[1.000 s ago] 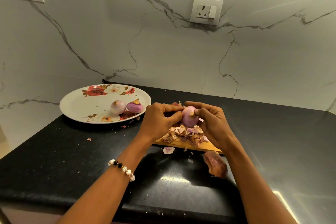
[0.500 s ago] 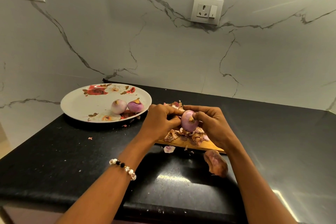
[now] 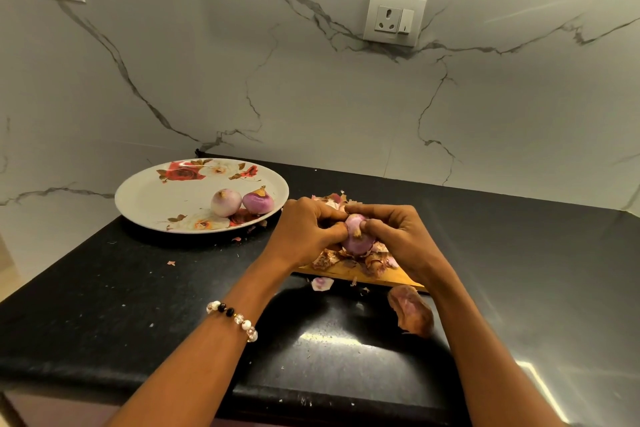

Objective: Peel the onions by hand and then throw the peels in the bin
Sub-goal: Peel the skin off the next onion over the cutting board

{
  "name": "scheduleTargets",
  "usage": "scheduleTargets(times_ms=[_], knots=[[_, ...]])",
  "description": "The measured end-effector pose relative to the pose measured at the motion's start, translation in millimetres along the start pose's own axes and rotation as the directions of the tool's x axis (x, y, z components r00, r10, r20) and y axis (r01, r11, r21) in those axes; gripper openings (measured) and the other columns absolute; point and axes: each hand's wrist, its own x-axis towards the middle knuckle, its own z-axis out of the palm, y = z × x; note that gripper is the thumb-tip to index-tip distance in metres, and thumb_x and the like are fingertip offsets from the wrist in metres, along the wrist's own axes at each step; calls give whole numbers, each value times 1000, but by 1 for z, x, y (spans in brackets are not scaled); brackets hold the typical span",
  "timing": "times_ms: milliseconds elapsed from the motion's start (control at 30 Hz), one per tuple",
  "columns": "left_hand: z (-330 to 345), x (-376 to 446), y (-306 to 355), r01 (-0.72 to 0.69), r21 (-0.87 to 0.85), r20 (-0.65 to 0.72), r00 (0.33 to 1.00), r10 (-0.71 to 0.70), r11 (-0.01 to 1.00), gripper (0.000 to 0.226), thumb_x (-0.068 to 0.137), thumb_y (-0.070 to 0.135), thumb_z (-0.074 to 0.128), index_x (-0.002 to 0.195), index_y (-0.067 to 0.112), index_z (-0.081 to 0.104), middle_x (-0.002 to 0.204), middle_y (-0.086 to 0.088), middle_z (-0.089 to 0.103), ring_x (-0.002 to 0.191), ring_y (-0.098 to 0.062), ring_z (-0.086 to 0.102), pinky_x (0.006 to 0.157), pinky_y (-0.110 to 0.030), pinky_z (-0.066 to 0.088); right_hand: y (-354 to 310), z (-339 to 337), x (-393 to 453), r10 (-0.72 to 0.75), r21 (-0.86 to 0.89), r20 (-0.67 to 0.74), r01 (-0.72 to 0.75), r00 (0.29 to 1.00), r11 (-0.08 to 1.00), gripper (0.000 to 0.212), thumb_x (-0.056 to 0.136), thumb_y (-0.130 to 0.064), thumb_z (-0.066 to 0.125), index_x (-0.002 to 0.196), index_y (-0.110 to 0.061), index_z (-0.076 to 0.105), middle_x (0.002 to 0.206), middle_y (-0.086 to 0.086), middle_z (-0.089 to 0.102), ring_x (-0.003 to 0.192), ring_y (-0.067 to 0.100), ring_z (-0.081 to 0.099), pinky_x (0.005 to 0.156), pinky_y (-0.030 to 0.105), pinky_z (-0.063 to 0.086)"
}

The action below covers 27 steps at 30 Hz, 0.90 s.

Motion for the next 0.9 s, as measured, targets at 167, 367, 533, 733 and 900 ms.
scheduleTargets(times_ms=[167,367,533,733,900], knots=[[2,0,-2,-6,4,-71,997,7,1000,23,82,6,69,104,12,74,91,-6,75,75,-11,71,71,-33,60,0,0,0,-3,28,-21,3,1000,1000,29,94,2,52,113,-9,71,108,7,73,106,21,67,86,32,57],[2,1,0,110,-240,-1,994,-114,965,25,86,10,68,110,4,70,98,-12,73,80,-20,73,69,-43,61,-2,-2,-1,-20,65,-48,23,999,998,29,95,1,52,110,-15,71,108,6,73,104,23,68,84,32,58],[1,1,-2,56,-111,17,998,-55,992,30,81,23,75,109,12,72,96,-4,74,82,-12,72,73,-37,60,-2,-1,-1,-16,4,-39,17,999,1000,26,94,-2,56,111,-15,70,109,8,72,104,23,68,84,32,58],[2,-1,0,3,11,-41,999,-2,1000,22,81,12,73,103,11,74,90,-4,75,76,-11,70,72,-33,60,-2,2,-1,-8,-20,-31,7,999,1000,28,93,0,55,109,-17,70,109,5,72,105,20,67,83,28,57],[2,-1,4,26,-12,-110,994,-27,1000,19,80,5,72,99,9,75,86,0,73,67,1,66,63,-12,54,-2,2,-1,-15,23,-53,16,998,1000,29,94,1,53,110,-15,71,109,5,72,105,21,67,81,28,58]])
